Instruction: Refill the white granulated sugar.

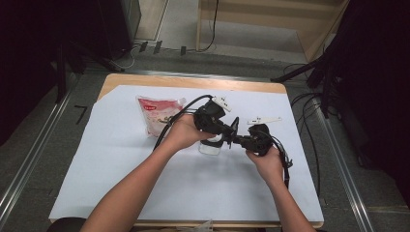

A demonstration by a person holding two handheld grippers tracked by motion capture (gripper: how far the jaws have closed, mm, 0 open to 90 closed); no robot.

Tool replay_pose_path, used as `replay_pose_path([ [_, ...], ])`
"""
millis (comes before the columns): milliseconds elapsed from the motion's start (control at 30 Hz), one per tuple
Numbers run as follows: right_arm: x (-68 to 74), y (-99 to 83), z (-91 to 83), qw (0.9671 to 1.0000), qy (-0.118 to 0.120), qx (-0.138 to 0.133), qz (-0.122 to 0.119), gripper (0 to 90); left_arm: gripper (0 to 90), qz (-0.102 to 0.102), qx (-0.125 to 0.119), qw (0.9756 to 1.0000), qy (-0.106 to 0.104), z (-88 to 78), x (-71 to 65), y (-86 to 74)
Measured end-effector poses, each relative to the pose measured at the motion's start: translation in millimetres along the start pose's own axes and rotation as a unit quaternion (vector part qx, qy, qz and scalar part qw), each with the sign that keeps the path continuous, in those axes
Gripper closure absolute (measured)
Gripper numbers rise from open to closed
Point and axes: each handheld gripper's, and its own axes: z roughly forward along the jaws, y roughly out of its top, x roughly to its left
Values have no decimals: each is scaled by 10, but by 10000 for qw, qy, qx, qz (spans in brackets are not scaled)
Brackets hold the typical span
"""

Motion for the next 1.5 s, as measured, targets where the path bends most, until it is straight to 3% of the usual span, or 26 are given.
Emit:
replay_pose_path([
  [167,-20,3,-32,10000,47,-53,35,900,876,-132,-39,9999,-26,-40,14,-13],
  [300,-27,-9,-108,9999,84,-130,71,891,781,-252,-85,9996,-112,-129,36,-83],
  [500,-30,-56,-212,9994,312,-82,128,773,588,-271,-228,9992,-199,-291,20,-177],
  [633,70,-103,-300,9992,365,-94,112,695,501,-271,-303,9990,-172,-398,-3,-243],
  [800,204,-191,-398,9993,361,-91,-62,626,487,-195,-264,9994,-103,-506,-45,-360],
  [867,261,-246,-424,9991,412,-97,-64,604,487,-242,-298,9992,-108,-562,-43,-416],
  [1100,489,-345,-392,9975,454,-120,-533,515,481,-415,-496,9979,45,-704,-36,-610],
  [1167,531,-336,-358,9963,482,-76,-709,511,465,-418,-393,9983,130,-748,-30,-647],
  [1367,611,-316,-298,9941,580,74,-911,509,451,-494,-510,9974,156,-890,-45,-768],
  [1500,651,-299,-277,9937,636,119,-914,510,444,-549,-511,9969,241,-977,-25,-847],
])
